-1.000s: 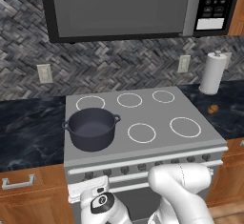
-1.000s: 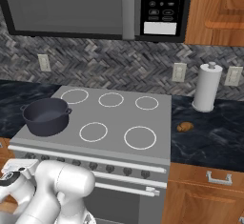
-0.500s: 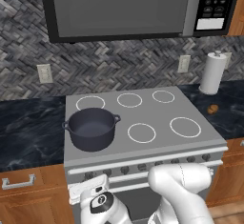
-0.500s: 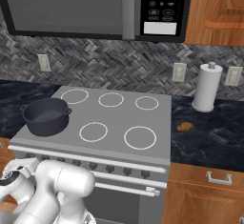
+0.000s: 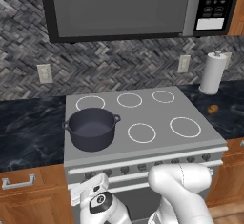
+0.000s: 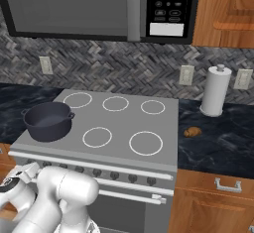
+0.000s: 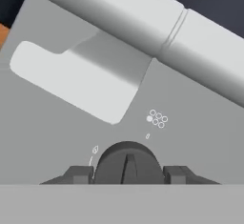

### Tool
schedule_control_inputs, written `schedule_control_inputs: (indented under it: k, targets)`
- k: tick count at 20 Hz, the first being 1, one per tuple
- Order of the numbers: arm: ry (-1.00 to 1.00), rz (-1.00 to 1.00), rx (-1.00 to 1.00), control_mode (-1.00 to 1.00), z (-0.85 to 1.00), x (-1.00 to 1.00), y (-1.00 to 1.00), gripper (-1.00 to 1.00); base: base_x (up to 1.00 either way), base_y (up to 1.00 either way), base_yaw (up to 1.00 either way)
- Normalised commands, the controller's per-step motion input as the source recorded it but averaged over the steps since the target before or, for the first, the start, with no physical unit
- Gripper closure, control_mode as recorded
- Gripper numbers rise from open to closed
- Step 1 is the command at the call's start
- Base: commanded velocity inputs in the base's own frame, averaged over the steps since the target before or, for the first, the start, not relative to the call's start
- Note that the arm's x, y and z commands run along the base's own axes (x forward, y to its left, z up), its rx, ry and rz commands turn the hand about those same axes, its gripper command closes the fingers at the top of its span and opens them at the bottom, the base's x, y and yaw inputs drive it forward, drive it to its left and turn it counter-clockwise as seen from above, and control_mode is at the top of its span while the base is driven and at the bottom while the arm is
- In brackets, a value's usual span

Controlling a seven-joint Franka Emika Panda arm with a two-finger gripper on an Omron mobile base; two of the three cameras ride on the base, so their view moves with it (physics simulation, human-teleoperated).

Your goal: Turn on the burner for the pot on the stove. Wait thirty seconds for the pot to heat up. Then add the potato to the pot.

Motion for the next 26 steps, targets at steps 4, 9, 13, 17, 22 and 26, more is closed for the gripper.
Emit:
schedule_control_inputs:
  k: [4,9,13,17,22,26]
  targets:
    - [0.01,0.00,-0.13,-1.00,-0.05,0.00,0.00,1.00,0.00,0.00,0.00]
    - [0.02,0.00,-0.14,-1.00,-0.06,0.00,0.00,1.00,0.00,0.00,0.00]
    - [0.03,-0.01,-0.15,-1.00,-0.11,0.00,-0.02,1.00,0.00,0.00,0.00]
    - [0.04,-0.02,-0.16,-1.00,-0.09,0.00,-0.04,1.00,0.00,0.00,0.00]
    - [0.04,-0.02,-0.17,-1.00,-0.06,0.00,-0.02,1.00,0.00,0.00,0.00]
    - [0.04,-0.02,-0.18,-1.00,-0.10,0.00,-0.03,1.00,0.00,0.00,0.00]
